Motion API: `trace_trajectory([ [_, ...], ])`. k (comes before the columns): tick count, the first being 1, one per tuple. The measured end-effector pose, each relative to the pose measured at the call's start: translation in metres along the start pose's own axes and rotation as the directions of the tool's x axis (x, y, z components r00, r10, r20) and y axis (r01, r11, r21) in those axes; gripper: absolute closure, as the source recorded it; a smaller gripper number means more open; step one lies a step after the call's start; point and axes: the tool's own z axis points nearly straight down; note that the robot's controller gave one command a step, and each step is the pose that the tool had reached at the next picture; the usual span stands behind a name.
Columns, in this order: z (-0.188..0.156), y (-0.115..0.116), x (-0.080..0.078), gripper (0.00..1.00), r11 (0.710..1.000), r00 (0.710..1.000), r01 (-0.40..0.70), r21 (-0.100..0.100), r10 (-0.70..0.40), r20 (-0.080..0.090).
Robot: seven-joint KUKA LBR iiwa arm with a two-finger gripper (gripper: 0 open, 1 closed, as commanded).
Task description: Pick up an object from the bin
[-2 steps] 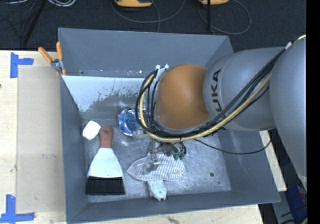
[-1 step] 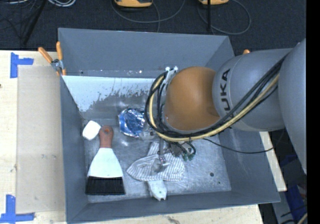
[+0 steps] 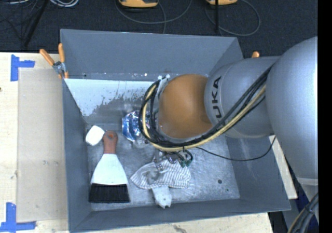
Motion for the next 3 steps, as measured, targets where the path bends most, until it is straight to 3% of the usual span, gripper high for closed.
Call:
trace_trajectory([
  [1, 0.0098, -0.0016, 0.0099, 1.0, 0.981, 0.981, 0.195, -0.008, -0.195, -0.019],
  [3, 0.0082, -0.0016, 0.01, 1.0, 0.981, 0.981, 0.194, -0.007, -0.195, -0.017],
])
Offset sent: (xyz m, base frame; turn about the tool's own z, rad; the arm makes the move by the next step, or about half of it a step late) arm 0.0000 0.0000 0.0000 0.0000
